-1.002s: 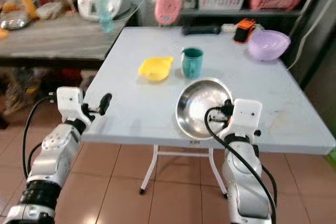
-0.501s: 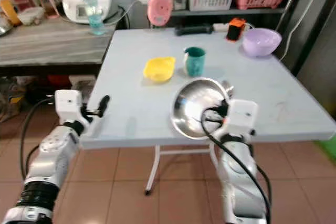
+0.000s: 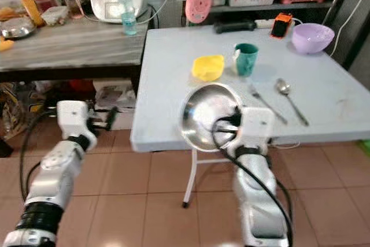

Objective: Setting the table

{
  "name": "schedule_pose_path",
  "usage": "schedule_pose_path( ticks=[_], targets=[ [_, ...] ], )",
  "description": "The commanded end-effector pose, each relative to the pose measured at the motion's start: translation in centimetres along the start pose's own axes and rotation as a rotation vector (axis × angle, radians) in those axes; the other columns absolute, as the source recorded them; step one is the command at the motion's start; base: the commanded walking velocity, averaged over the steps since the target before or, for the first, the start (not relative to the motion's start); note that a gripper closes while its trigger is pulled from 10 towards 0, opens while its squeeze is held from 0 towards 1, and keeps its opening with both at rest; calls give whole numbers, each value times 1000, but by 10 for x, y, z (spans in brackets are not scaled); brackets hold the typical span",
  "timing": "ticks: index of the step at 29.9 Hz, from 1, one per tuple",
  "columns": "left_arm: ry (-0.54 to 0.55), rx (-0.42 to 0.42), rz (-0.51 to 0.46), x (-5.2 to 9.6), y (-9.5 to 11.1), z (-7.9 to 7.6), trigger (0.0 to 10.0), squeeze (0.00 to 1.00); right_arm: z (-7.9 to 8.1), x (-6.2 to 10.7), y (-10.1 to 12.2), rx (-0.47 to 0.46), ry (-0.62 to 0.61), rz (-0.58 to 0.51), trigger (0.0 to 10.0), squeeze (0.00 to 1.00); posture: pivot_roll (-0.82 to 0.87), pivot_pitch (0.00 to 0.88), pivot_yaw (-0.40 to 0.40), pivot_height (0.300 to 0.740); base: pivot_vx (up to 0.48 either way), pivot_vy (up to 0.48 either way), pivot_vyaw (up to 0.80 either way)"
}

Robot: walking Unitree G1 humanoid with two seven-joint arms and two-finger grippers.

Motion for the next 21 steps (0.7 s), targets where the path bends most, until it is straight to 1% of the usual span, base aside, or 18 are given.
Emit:
schedule_pose_path(
  ticks=[1, 2, 4, 5, 7, 9, 16, 21],
  targets=[
    [-12, -9, -6, -4, 2, -7, 10000, 0, -6, 0, 4, 13, -15, -20, 10000, 0, -42, 0, 64, 740, 0, 480, 0],
    [-10, -22, -8, -4, 2, -9, 10000, 0, -6, 0, 4, 11, -15, -20, 10000, 0, -40, 0, 67, 740, 0, 480, 0],
    [-10, -25, -9, -4, 2, -10, 10000, 0, -5, 0, 4, 10, -15, -19, 10000, 0, -40, 0, 67, 740, 0, 480, 0],
    [-17, -26, -7, -4, 1, -13, 10000, 0, -4, -1, 4, 10, -13, -22, 10000, 0, -38, 0, 69, 740, 0, 480, 0],
    [-17, -26, -7, -4, 1, -13, 10000, 0, -4, -1, 4, 10, -13, -22, 10000, 0, -38, 0, 69, 740, 0, 480, 0],
    [-23, -24, -5, -4, 0, -17, 10000, 0, -4, -1, 3, 11, -12, -21, 10000, 0, -34, 0, 69, 740, 0, 480, 0],
    [-25, -22, -2, -4, 0, -18, 10000, 0, -4, -1, 2, 15, -11, -21, 10000, 0, -33, 0, 68, 740, 0, 480, 0],
    [-18, -39, -4, -5, -1, -17, 10000, 0, -4, -2, 2, 19, -7, -25, 10000, 0, -28, 0, 69, 740, 0, 480, 0]
  ],
)
Point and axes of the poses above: a point about 5 cm out from each wrist's last joint towards the gripper, its own x axis pointing back from the gripper into the wrist, its own y axis along the axis of the wrist's last joint, z = x × y, the point moved 1 cm from there along -x, pointing out of the wrist towards the gripper, and after that the axes turned 6 degrees about -x, right-handed, at the moved point
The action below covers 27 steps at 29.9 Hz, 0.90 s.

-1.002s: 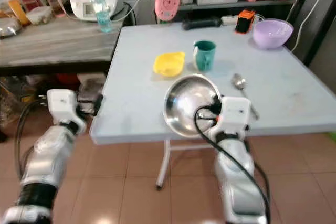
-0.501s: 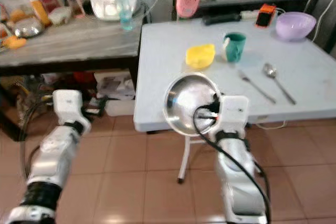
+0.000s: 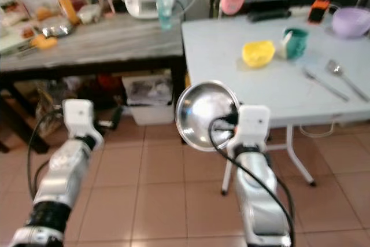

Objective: Setting the table

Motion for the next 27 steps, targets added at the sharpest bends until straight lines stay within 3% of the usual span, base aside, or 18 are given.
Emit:
schedule_pose_path(
  ticks=[1, 18, 27],
  targets=[
    [27, -25, -9, 0, 4, 10, 10000, 0, 9, -2, 7, -12, 31, -32, 10000, 0, -28, 0, 69, 740, 0, 480, 0],
    [19, -53, -4, -3, 4, 9, 10000, 0, 8, -3, 3, -7, 26, -30, 10000, 0, -31, 0, 80, 740, 0, 480, 0],
    [-31, -64, -29, -4, 7, 3, 10000, 0, 7, -6, 12, 10, 23, -71, 10000, 0, -40, 0, 84, 740, 0, 0, 0]
  ],
)
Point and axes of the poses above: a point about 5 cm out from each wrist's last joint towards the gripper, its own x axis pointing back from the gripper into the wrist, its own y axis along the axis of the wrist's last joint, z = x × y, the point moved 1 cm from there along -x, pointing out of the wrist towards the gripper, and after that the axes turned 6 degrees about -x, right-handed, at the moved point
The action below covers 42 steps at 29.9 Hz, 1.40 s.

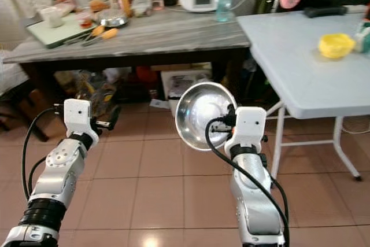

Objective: Setting the table

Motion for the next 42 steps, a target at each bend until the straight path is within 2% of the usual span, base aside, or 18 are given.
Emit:
schedule_pose_path(
  ticks=[1, 9, 42],
  targets=[
    [-35, -17, -14, -3, 5, -4, 10000, 0, -1, -3, 10, 2, 1, -44, 10000, 0, -39, 0, 85, 740, 0, 0, 0],
    [-62, -17, -21, 0, 3, -10, 10000, 0, -1, 0, 7, -7, 2, -33, 10000, 0, -44, 0, 86, 740, 67, 0, 0],
    [-102, -24, -37, -3, 6, -18, 10000, 0, -5, -4, 5, -1, -16, -25, 10000, 0, -44, 0, 83, 740, 317, 0, 0]
  ],
)
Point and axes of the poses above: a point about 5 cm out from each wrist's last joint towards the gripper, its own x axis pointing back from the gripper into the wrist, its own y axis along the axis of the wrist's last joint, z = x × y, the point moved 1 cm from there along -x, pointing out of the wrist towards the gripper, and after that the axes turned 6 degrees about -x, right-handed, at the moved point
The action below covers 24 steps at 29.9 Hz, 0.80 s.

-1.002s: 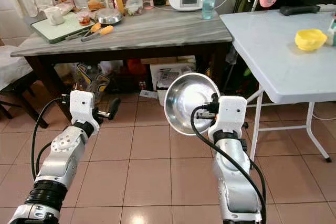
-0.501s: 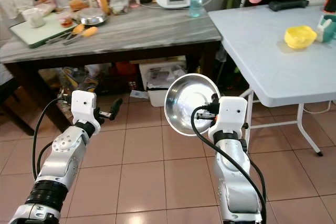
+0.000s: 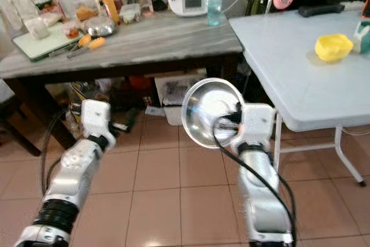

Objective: Setting the table

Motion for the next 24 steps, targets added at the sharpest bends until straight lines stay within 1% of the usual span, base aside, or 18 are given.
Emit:
schedule_pose_path(
  ticks=[1, 10, 17, 24],
  targets=[
    [34, -26, -6, 2, 3, 14, 10000, 0, 14, -1, 4, -26, 41, -21, 10000, 0, -44, 0, 81, 740, 315, 0, 0],
    [30, -26, -8, 2, 3, 14, 10000, 0, 15, -2, 4, -24, 46, -24, 10000, 0, -40, 0, 80, 740, 317, 0, 0],
    [23, -26, -10, 2, 3, 13, 10000, 0, 15, -3, 4, -27, 41, -23, 10000, 0, -40, 0, 86, 740, 327, 0, 421],
    [13, -27, -10, 2, 4, 12, 10000, 0, 15, -3, 3, -28, 36, -21, 10000, 0, -42, 0, 87, 740, 341, 0, 229]
  ],
)
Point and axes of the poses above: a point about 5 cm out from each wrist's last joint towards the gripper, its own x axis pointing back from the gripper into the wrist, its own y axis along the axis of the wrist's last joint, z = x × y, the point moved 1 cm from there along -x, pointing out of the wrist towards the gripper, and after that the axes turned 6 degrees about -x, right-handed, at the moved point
